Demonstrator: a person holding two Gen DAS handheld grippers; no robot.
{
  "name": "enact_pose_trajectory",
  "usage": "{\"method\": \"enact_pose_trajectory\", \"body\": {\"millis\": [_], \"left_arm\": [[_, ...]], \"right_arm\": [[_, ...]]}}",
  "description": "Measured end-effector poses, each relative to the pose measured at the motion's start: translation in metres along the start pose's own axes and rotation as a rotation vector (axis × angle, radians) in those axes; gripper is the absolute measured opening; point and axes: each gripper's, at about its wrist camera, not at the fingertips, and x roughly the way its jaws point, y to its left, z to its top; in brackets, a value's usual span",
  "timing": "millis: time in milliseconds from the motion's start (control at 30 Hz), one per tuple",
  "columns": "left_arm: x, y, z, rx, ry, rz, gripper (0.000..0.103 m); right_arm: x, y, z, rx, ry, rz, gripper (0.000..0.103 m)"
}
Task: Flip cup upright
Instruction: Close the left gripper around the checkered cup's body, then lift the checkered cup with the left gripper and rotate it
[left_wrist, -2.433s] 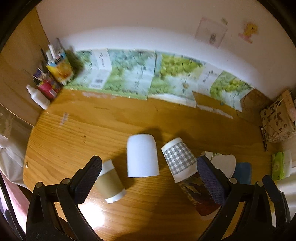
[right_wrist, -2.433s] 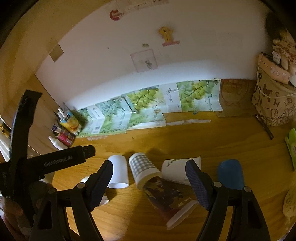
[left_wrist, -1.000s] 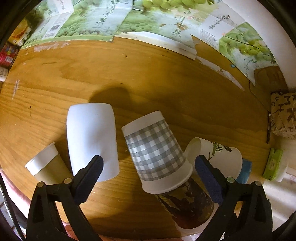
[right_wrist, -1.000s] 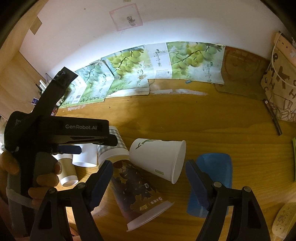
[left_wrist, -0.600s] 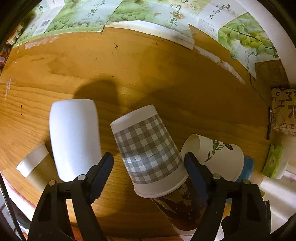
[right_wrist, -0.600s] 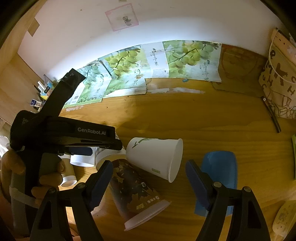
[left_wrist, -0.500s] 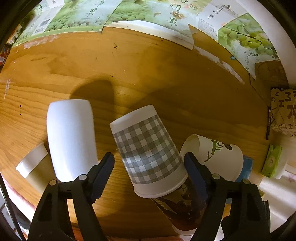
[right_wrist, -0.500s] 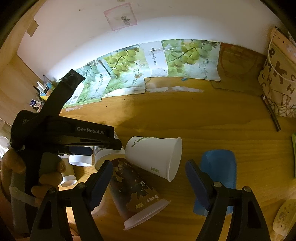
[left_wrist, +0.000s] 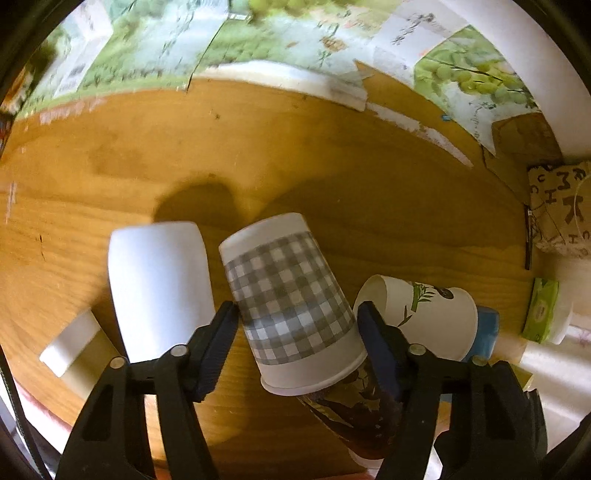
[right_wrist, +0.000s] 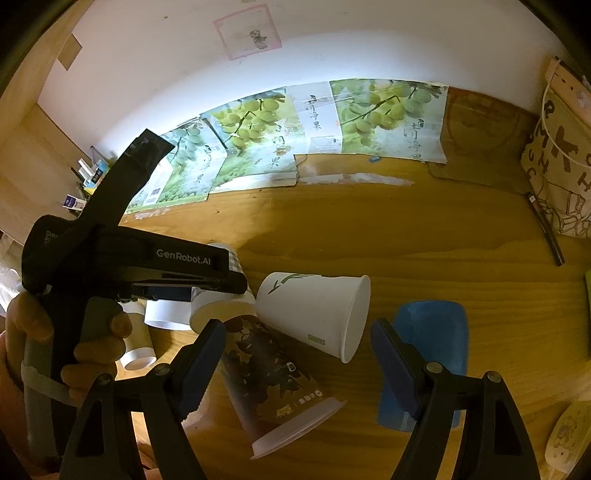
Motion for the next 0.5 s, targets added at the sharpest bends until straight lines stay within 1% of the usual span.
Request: {"method": "enact_pose_trajectory", "body": {"millis": [167,333,400,500], "left_arm": [[-0.008,-0.007,0.002,0.082,-0.031,0.016,0.065],[-0.013,-0.007,0.003,0.127,-0.043,0.012,0.065],[-0.02,-0.01,0.0,0.146,-0.064,0.022,0.065],[-0.033,-0.011,-0.006,0.192,-0.115,0.055,0.065]], "right_arm": [[-0.001,0.001,-0.001,-0.011,-0.006,0.001,0.081],[-0.004,0.003,-0.001,-0.033,-0.021,-0.012,0.081],[-0.006,0.005,-0.002,-0.038,-0.03,-0.017,0.081],[-0.009,0.008,-0.002,-0.045,-0.037,-0.015,0.081]]}}
